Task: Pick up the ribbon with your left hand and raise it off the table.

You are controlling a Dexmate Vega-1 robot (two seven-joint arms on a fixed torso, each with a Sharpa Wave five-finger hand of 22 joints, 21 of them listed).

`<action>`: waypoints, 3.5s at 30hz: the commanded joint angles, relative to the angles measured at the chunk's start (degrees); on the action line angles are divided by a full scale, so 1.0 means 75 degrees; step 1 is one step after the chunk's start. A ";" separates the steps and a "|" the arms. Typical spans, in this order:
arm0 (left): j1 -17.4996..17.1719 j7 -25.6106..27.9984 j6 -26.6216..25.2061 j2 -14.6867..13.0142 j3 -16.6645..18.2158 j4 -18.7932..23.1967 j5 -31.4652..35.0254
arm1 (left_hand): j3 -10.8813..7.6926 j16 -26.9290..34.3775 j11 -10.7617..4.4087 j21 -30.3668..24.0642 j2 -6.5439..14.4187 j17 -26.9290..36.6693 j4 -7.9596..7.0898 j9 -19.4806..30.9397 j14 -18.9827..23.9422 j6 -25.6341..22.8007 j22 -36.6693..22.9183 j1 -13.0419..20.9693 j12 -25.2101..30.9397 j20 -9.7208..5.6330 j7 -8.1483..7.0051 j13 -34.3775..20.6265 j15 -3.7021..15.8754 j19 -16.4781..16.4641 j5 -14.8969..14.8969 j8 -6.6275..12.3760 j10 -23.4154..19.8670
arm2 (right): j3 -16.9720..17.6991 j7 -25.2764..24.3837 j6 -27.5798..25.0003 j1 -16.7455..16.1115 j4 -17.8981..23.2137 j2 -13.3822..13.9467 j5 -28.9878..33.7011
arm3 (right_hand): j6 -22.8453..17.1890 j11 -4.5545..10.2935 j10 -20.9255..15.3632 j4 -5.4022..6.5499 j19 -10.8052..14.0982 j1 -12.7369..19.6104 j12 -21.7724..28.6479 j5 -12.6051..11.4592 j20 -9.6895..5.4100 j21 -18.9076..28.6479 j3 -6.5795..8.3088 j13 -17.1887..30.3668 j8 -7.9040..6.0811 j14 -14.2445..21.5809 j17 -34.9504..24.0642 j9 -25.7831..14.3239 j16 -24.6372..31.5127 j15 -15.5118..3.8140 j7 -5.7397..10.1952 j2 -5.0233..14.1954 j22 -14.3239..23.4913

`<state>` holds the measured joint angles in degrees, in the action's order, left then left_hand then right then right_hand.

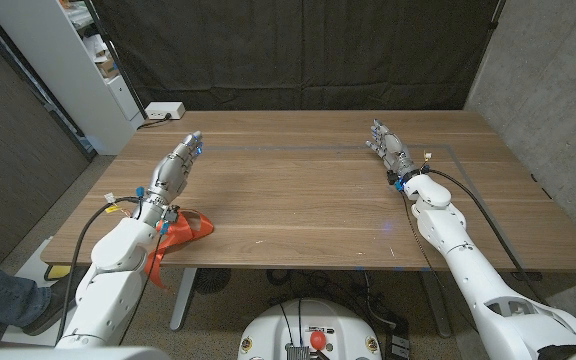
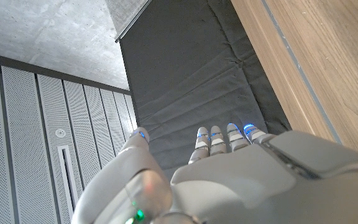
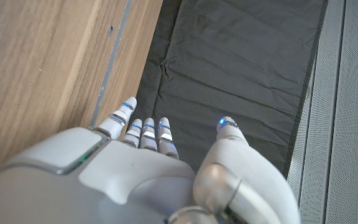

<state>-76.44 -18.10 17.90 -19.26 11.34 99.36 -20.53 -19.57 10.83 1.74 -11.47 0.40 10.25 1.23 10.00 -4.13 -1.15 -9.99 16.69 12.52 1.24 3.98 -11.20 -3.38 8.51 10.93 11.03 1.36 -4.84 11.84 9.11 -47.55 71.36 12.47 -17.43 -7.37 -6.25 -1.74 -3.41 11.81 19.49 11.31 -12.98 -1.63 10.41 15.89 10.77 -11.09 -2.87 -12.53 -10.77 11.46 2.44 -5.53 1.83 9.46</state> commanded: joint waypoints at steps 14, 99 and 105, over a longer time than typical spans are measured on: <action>-0.0477 0.0056 0.0163 -0.0059 0.0406 0.0201 0.0249 | -0.0009 0.0028 0.0040 0.0012 0.0075 0.0013 0.0052 0.0032 0.0044 -0.0065 -0.0038 0.0020 0.0009 0.0032 0.0044 -0.0007 -0.0029 0.0036 0.0002 0.0011 -0.0078 | -0.0073 -0.0205 -0.0065 -0.0031 0.0059 -0.0050 0.0116 | -0.0042 -0.0003 -0.0027 -0.0034 0.0001 0.0015 0.0019 -0.0049 -0.0014 0.0066 0.0009 0.0042 -0.0022 0.0000 0.0005 -0.0021 0.0039 0.0026 0.0001 0.0053 0.0040; -0.2100 0.0657 -0.0119 0.0220 0.1926 0.1500 0.1950 | -0.0026 0.0012 -0.0047 0.0019 0.0149 0.0012 0.0223 0.0037 0.0149 -0.0210 -0.0037 0.0043 0.0000 0.0122 -0.0037 -0.0001 0.0048 0.0020 0.0013 -0.0005 -0.0198 | -0.0207 -0.0541 -0.0159 -0.0258 0.0431 -0.0086 0.0162 | -0.0071 -0.0003 -0.0064 -0.0088 0.0024 -0.0016 0.0027 -0.0052 -0.0020 0.0075 -0.0017 0.0044 -0.0027 0.0033 0.0010 -0.0022 0.0049 0.0022 0.0005 0.0064 0.0039; -0.2277 0.0780 -0.0159 0.0275 0.1998 0.1636 0.2222 | -0.0040 0.0008 -0.0070 0.0024 0.0164 0.0010 0.0249 0.0038 0.0145 -0.0204 -0.0036 0.0071 -0.0001 0.0133 -0.0038 -0.0001 0.0051 0.0030 0.0017 -0.0008 -0.0201 | -0.0248 -0.0512 -0.0168 -0.0216 0.0410 -0.0089 0.0190 | -0.0071 -0.0005 -0.0066 -0.0088 0.0022 -0.0022 0.0028 -0.0052 -0.0015 0.0074 -0.0020 0.0044 -0.0027 0.0038 0.0008 -0.0022 0.0051 0.0024 0.0008 0.0067 0.0039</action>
<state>-91.63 -13.73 17.02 -18.01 25.55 110.05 -6.79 -19.76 10.83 1.54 -11.47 1.16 10.21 2.62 10.00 -3.13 -2.68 -9.99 16.85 12.52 1.86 3.88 -11.22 -2.94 8.53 10.93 11.03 -0.06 -6.52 7.65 8.12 -49.32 74.51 11.71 -16.09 -7.37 -6.04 -1.94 -3.79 11.82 19.10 11.31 -12.98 -1.64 10.41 15.50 10.79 -11.09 -2.87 -12.53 -10.78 11.46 2.44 -5.53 2.22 9.46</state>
